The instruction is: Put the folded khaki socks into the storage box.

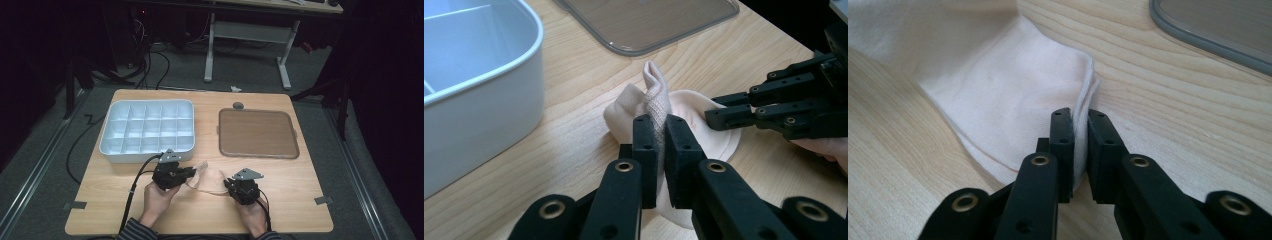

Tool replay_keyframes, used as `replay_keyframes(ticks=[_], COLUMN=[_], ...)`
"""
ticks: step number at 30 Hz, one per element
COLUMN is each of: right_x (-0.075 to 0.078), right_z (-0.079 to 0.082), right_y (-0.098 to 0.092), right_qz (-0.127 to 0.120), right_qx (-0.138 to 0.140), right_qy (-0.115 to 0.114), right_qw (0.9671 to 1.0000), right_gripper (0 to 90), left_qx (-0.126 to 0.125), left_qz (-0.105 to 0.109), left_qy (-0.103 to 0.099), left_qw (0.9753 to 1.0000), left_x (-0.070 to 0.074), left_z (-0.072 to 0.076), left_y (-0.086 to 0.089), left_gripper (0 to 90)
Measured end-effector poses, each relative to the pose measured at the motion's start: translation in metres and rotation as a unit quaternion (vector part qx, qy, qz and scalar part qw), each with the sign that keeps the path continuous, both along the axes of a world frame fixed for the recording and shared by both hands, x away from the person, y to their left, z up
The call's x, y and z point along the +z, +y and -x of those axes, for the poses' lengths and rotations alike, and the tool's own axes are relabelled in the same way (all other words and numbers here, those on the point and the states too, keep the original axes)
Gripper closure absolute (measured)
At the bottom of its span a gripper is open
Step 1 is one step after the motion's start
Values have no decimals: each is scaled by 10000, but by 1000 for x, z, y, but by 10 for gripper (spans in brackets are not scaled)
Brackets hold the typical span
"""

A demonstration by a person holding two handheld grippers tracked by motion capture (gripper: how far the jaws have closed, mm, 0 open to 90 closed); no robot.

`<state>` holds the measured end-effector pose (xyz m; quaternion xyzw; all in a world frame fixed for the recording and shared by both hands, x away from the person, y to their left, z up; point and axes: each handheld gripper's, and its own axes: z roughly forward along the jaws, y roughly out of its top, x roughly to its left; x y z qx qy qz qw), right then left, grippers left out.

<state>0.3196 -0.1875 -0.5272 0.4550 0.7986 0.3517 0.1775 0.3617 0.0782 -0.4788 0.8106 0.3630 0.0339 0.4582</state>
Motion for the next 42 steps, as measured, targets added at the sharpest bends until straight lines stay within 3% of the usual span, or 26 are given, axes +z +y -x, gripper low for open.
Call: replay_keyframes(ticks=[3,9,42], right_x=[1,0,-2], right_z=[-4,-10,-13], right_y=[2,8,9], right_qz=[34,25,-61], right_qx=[47,167,267], right_qy=[18,-2,-15], right_qw=[10000,9999,9996], right_gripper=[846,852,852], left_qx=[-68,-126,-419], left_qz=[-79,-36,-267], left_qy=[-55,-66,208], left_qw=[9999,9999,9985], left_x=[2,5,-12], left_z=[0,-2,-9], left_y=[-4,-8,-43], left_gripper=[848,848,838])
